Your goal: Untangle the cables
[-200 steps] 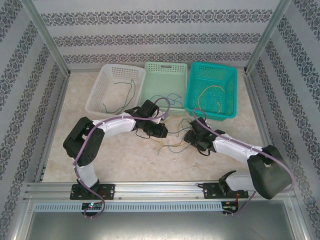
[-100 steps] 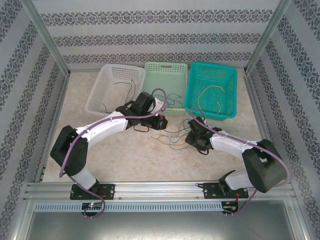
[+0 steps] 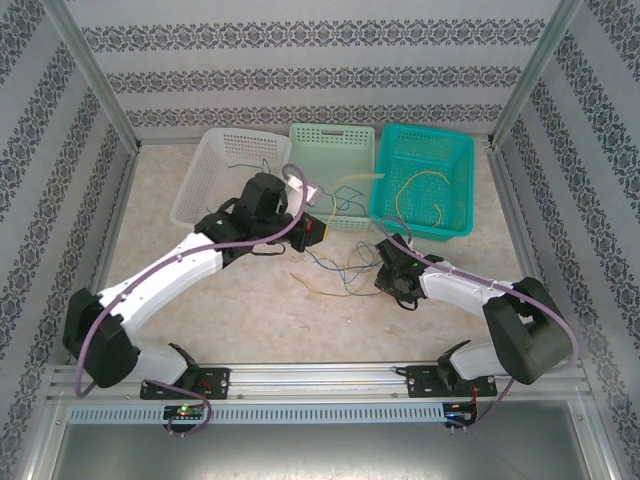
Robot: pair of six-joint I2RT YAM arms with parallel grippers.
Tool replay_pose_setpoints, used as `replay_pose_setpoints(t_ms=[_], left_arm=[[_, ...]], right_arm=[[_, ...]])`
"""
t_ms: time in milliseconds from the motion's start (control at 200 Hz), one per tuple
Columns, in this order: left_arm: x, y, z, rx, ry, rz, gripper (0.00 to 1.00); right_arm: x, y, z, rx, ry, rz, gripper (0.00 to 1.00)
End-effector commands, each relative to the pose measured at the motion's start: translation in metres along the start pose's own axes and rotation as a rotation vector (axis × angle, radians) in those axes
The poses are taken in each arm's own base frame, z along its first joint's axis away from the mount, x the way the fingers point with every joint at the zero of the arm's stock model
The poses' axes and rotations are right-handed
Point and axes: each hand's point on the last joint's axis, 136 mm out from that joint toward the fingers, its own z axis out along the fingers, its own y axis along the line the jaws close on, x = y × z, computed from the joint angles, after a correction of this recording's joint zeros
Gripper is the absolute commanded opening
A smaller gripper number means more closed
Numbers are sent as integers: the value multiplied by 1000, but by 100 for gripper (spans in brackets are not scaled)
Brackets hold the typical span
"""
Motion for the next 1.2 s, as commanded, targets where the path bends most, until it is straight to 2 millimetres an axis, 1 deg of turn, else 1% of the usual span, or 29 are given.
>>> replay_pose_setpoints(t_ms=[0,100,195,305,415,555,610,759,869,989,1199], left_arm=[[-20,-4,-29,-52,-119,85,0],[-30,-11,-45,-48,-182,119,0],[-31,-18,-51,-24,-201,130,0],[-29,-22,-52,2,-203,136,0],[-25,-19,-50,-6,-193,132,0],[-25,-20,-51,-8,-195,144,0],[-25,-20,-51,-3,-192,144,0],[-26,-22,-48,19,-195,137,0],[-26,-24,-46,32,-193,133,0],[-27,-27,-45,50,-193,132,0],[-25,-28,-48,55,-194,132,0]], right_arm=[[26,-22,24,55,85,1,35],[23,-17,21,31,74,-2,37],[19,-11,16,11,62,-14,36],[12,2,6,-40,32,-39,38],[2,15,-11,-111,-26,-56,39],[-6,20,-34,-171,-85,-75,40],[-7,26,-42,-219,-105,-98,42],[-9,29,-59,-288,-157,-143,47],[-7,34,-64,-344,-176,-164,51],[-9,40,-64,-374,-205,-177,54],[-19,64,-64,-449,-238,-161,56]])
